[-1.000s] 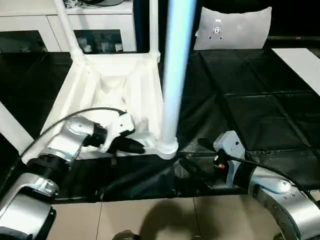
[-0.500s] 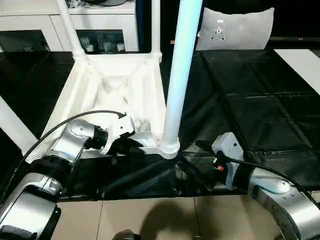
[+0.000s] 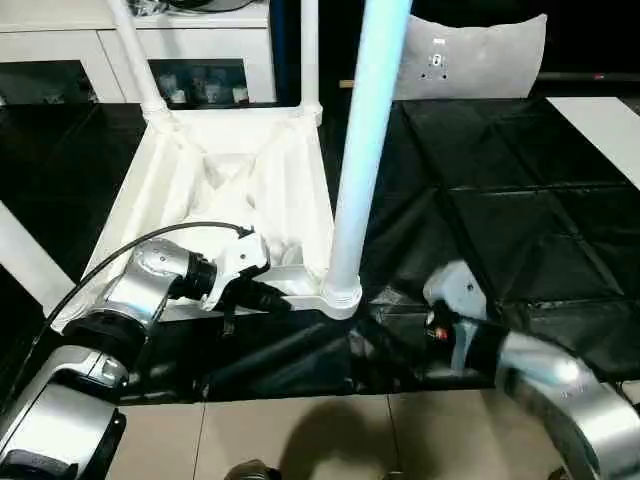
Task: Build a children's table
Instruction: Rotate leg to tighten
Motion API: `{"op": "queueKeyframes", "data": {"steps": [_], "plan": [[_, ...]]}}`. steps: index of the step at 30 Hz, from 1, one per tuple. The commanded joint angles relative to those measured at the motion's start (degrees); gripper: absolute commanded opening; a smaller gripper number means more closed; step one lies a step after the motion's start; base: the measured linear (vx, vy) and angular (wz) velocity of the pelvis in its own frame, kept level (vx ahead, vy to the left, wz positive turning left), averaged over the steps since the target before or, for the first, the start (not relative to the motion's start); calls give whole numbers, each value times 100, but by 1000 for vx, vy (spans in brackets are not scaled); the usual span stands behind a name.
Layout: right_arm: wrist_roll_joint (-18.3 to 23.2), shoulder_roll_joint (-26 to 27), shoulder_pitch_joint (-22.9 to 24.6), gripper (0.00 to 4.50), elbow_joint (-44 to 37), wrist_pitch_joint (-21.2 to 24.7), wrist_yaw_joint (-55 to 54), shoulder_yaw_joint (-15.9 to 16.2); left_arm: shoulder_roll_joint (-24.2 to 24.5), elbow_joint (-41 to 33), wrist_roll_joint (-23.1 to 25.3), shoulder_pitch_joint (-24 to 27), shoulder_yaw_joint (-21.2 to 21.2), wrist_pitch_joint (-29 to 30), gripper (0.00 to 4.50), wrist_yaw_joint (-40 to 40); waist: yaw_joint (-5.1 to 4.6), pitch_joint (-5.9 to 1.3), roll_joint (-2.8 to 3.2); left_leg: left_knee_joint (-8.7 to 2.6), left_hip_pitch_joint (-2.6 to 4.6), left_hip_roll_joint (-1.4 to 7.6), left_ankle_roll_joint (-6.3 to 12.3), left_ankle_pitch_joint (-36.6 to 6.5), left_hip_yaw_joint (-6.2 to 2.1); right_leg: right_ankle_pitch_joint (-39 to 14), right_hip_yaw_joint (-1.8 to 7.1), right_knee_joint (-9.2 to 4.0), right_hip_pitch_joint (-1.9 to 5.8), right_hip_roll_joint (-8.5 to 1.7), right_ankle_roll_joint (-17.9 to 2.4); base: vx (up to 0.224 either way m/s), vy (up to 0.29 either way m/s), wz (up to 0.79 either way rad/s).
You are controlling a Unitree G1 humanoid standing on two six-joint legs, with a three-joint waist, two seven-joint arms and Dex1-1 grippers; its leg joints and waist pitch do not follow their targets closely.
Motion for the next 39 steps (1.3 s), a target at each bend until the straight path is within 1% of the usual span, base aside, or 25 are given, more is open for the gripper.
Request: {"op": "queueKeyframes", "data": {"steps": [1,2,3,4,5,6,7,8,9,10,15,16,19,20,21,23,24,25,27,30,33,36,37,38,39], "plan": [[90,-97,-245,450,403,-404,593,79,-84,-432,-187,235,-180,-216,4,-602,19,-387,-6,-430,66,515,269,-603,-141,631,252,-391,246,-598,-1789,0,0,0],[98,-100,-259,450,423,-422,625,83,-83,-450,-187,243,-186,-223,4,-615,28,-386,0,-423,66,515,340,-539,-132,764,250,-389,244,-591,-1809,0,0,0],[153,-108,-301,450,471,-430,743,87,-78,-505,-189,264,-209,-231,4,-651,28,-386,0,-423,66,515,340,-539,-132,764,250,-389,244,-591,-1809,0,0,0],[274,-166,-478,450,681,-515,1172,138,-61,-716,-195,335,-288,-252,4,-760,67,-405,-3,-405,76,517,439,-507,-124,861,237,-364,249,-595,-1862,0,0,0],[306,-228,-596,420,824,-574,1461,205,-49,-853,-190,366,-342,-255,0,-805,84,-399,-26,-411,72,520,467,-508,-117,841,231,-373,245,-589,-1865,0,0,0],[304,-296,-725,413,997,-648,1736,280,-50,-979,-183,378,-390,-243,0,-824,109,-396,-59,-414,67,529,502,-519,-113,796,223,-371,249,-583,-1869,0,0,0],[300,-318,-775,409,1077,-684,1826,307,-57,-1011,-179,374,-399,-234,0,-824,154,-387,-22,-415,85,534,508,-532,-110,652,217,-377,218,-578,-1858,0,0,0],[302,-323,-782,409,1087,-684,1844,313,-57,-1017,-177,374,-400,-233,0,-822,174,-386,-17,-413,99,538,496,-583,-99,554,218,-385,200,-573,-1855,0,0,0],[316,-360,-835,387,1177,-685,1998,359,-65,-1063,-166,370,-411,-227,0,-810,189,-384,-20,-418,105,541,485,-624,-96,475,220,-389,192,-570,-1847,0,0,0],[361,-428,-960,376,1385,-693,2347,460,-93,-1135,-132,362,-418,-223,0,-791,218,-385,-72,-427,92,538,493,-625,-89,334,207,-386,208,-581,-1846,0,0,0],[387,-492,-1250,355,1845,-759,2972,610,-101,-1216,-20,383,-359,-218,0,-780,245,-388,-93,-422,69,530,528,-566,-82,173,202,-392,196,-587,-1774,0,0,0],[398,-498,-1325,338,1957,-781,3083,625,-79,-1237,-10,390,-365,-205,0,-774,256,-389,-94,-422,75,535,540,-536,-81,173,203,-395,186,-586,-1757,0,0,0],[407,-504,-1495,309,2208,-791,3346,648,-9,-1264,4,399,-390,-182,0,-779,271,-406,-104,-411,63,530,576,-417,-74,297,196,-376,186,-579,-1778,0,0,0],[405,-497,-1542,309,2281,-815,3396,653,7,-1263,5,402,-392,-182,0,-782,287,-419,-82,-395,58,527,619,-326,-75,450,191,-353,179,-579,-1790,0,0,0],[406,-495,-1555,295,2300,-820,3408,655,11,-1263,6,403,-392,-182,0,-783,287,-419,-82,-395,58,527,619,-326,-75,450,191,-353,179,-579,-1790,0,0,0],[405,-474,-1631,279,2424,-862,3485,658,32,-1258,18,410,-391,-184,0,-790,300,-455,-104,-356,37,515,727,-88,-65,808,180,-307,179,-570,-1815,0,0,0],[401,-457,-1658,274,2479,-887,3511,657,41,-1254,24,417,-388,-184,0,-795,303,-455,-107,-343,18,511,792,-4,-62,942,173,-293,164,-562,-1830,0,0,0],[392,-436,-1681,274,2532,-918,3532,656,52,-1243,35,427,-384,-184,0,-801,308,-442,-101,-342,12,510,812,-45,-59,892,170,-304,154,-563,-1827,0,0,0],[384,-415,-1698,241,2577,-946,3547,651,53,-1229,43,430,-384,-188,0,-797,315,-442,-101,-347,11,517,813,-70,-63,834,167,-305,154,-565,-1823,0,0,0],[378,-375,-1716,233,2620,-971,3589,645,66,-1230,52,441,-384,-172,0,-789,308,-424,-88,-364,18,525,755,-228,-63,608,166,-330,141,-563,-1832,0,0,0],[383,-362,-1714,209,2621,-967,3623,648,70,-1250,45,453,-384,-146,0,-785,307,-423,-91,-371,25,532,735,-234,-63,601,169,-327,141,-559,-1836,0,0,0],[453,-351,-1648,204,2519,-877,3664,663,64,-1287,11,464,-354,-18,0,-747,298,-398,-67,-383,29,531,719,-293,-63,561,171,-339,126,-555,-1834,0,0,0],[472,-346,-1626,202,2488,-849,3652,658,53,-1287,8,465,-336,7,0,-705,296,-400,-79,-383,25,529,711,-303,-61,561,175,-340,138,-561,-1837,0,0,0],[502,-339,-1581,201,2418,-798,3620,652,40,-1304,-3,475,-309,60,0,-646,295,-376,-57,-389,21,529,705,-316,-65,549,178,-345,126,-560,-1833,0,0,0],[536,-317,-1528,200,2352,-751,3565,635,19,-1330,-14,480,-286,162,0,-578,293,-383,-71,-393,32,534,693,-350,-63,539,181,-348,132,-560,-1835,0,0,0]]}}
